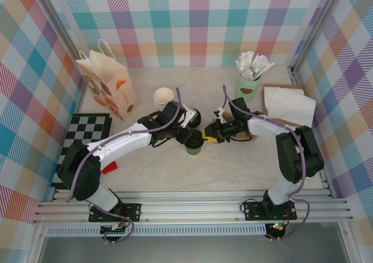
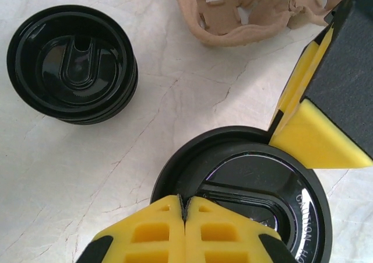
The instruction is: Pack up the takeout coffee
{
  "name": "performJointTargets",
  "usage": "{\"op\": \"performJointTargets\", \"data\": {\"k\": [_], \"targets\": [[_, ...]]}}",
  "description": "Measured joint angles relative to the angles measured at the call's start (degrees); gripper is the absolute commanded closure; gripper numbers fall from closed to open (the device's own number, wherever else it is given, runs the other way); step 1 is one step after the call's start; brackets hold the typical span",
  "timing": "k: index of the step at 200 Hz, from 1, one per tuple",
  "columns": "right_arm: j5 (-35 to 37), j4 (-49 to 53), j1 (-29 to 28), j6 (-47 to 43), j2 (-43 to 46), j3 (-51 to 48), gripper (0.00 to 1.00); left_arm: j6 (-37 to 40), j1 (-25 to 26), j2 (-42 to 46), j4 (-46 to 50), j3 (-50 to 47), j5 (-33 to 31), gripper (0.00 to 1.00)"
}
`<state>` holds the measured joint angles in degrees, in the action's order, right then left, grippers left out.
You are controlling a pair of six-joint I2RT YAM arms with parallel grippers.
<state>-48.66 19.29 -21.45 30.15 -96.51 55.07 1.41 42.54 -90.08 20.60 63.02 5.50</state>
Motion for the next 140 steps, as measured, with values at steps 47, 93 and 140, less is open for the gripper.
{"op": "performJointTargets", "data": {"k": [47,93,140], "targets": [[1.1,3.9,0.0,0.2,-0.5,3.9,0.66,3.0,0.0,0.8,2.8,2.4,-0.8,1.00],[2.4,5.3,-0.6,1.0,-5.0,13.4,0.66,9.3,0.7,-1.7,9.8,7.6,-1.5,1.00],[3.2,6.3,-1.4,0.5,-8.3,13.9,0.65,10.5,0.8,-3.2,11.7,9.7,-1.5,1.00]]}}
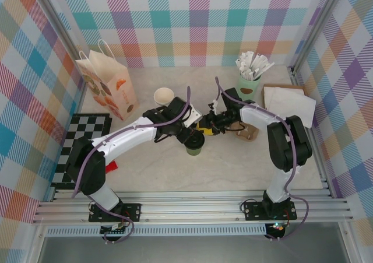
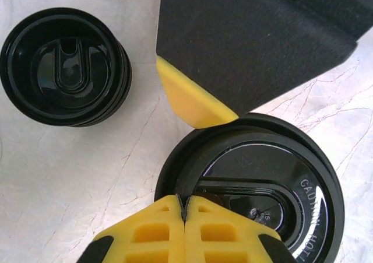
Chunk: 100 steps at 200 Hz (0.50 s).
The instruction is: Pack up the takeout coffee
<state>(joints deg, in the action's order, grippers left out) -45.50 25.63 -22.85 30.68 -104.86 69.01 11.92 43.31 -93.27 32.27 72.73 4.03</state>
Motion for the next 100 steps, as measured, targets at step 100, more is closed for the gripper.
{"op": "performJointTargets", "data": {"k": [100], "targets": [[9.9,-2.5,-1.8,-0.9,0.0,-8.6,0.67,-4.7,0.2,3.0,-4.1,-4.5,-0.4,1.00]]}}
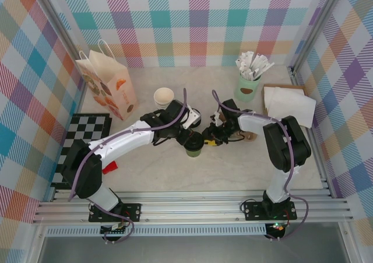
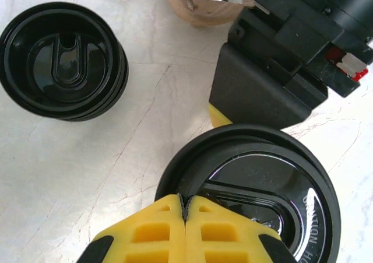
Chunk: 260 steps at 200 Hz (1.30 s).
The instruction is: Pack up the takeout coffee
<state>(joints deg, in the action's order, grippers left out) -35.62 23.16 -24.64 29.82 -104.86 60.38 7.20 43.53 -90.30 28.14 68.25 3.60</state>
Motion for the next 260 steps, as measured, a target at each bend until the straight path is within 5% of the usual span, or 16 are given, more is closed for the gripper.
{"op": "performJointTargets", "data": {"k": [45,72,100,141,207,260], "targets": [[7.5,0.0,-1.3,1.9,8.0,1.4,0.55,-8.2,0.2,2.0,3.3,-0.7,-4.9,1.00],[10.3,-3.0,-1.4,4.0,15.6,0.7,0.36,-16.1,0.2,2.4,8.1,0.3,-8.1,1.00],[9.2,-11.3,-1.4,7.3,21.8,-6.3,0.16,-24.8,0.5,2.4,12.5,1.9,-11.5,1.00],[3.7,-17.4,-1.7,8.2,22.5,-12.4,0.00,-32.7,1.7,1.9,15.6,4.7,-14.0,1.00],[9.3,-16.7,-1.7,-1.2,32.2,-14.6,0.00,-36.2,3.0,-3.3,16.7,12.7,-15.1,1.00],[15.4,-11.3,-1.7,-10.6,34.3,-16.5,0.00,-35.8,6.1,-11.3,20.4,19.5,-16.7,0.87]]}}
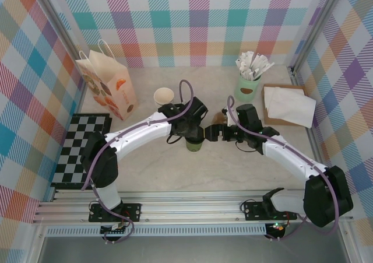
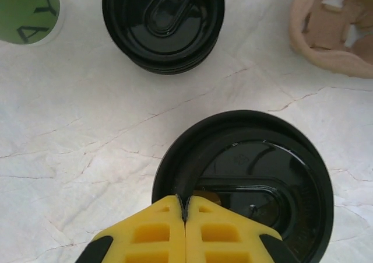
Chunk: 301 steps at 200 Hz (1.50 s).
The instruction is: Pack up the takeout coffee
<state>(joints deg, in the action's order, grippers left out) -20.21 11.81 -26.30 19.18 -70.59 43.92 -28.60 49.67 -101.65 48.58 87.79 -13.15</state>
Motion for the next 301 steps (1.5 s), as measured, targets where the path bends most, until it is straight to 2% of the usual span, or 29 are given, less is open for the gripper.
{"op": "performJointTargets", "data": {"k": [19,66,82,102,118,123,126,164,192,229,301], "targets": [[0.8,1.2,0.0,-2.7,1.5,-1.1,0.00,0.2,0.3,-1.1,1.6,1.4,0.0,0.75],[0.6,1.6,0.0,-6.1,2.8,-1.5,0.00,1.2,0.3,-1.7,4.2,4.0,0.0,0.66],[-0.3,1.6,-0.3,-7.4,2.8,-1.5,0.00,1.3,0.3,-1.5,4.7,4.1,0.0,0.58],[0.6,1.9,-3.5,-11.1,2.2,-1.4,0.00,1.5,0.3,-1.0,5.8,4.3,-1.5,0.36],[2.3,2.1,-6.8,-14.5,0.5,-1.0,0.00,0.8,-0.2,0.3,7.5,4.3,-4.6,0.15],[2.7,2.4,-7.6,-15.7,-0.4,-0.6,0.00,0.7,-0.5,0.9,8.1,4.3,-5.8,0.03],[2.9,2.7,-8.1,-16.3,-1.1,-0.2,0.00,0.7,-0.6,1.3,8.4,4.3,-6.3,0.00],[5.5,6.6,-8.6,-20.8,-9.9,7.3,0.00,-0.6,-3.7,10.1,8.6,0.1,-11.8,0.00],[4.3,7.8,-8.6,-21.9,-11.9,10.3,0.00,-2.0,-6.1,14.8,7.9,-5.0,-12.3,0.00],[2.0,11.1,-8.6,-23.6,-15.1,14.4,0.00,-4.1,-7.6,14.9,6.3,-9.7,-10.3,0.00],[-1.2,15.1,-8.6,-24.6,-22.4,19.4,0.00,-5.9,-7.6,13.7,3.1,-11.8,-6.4,0.00]]}}
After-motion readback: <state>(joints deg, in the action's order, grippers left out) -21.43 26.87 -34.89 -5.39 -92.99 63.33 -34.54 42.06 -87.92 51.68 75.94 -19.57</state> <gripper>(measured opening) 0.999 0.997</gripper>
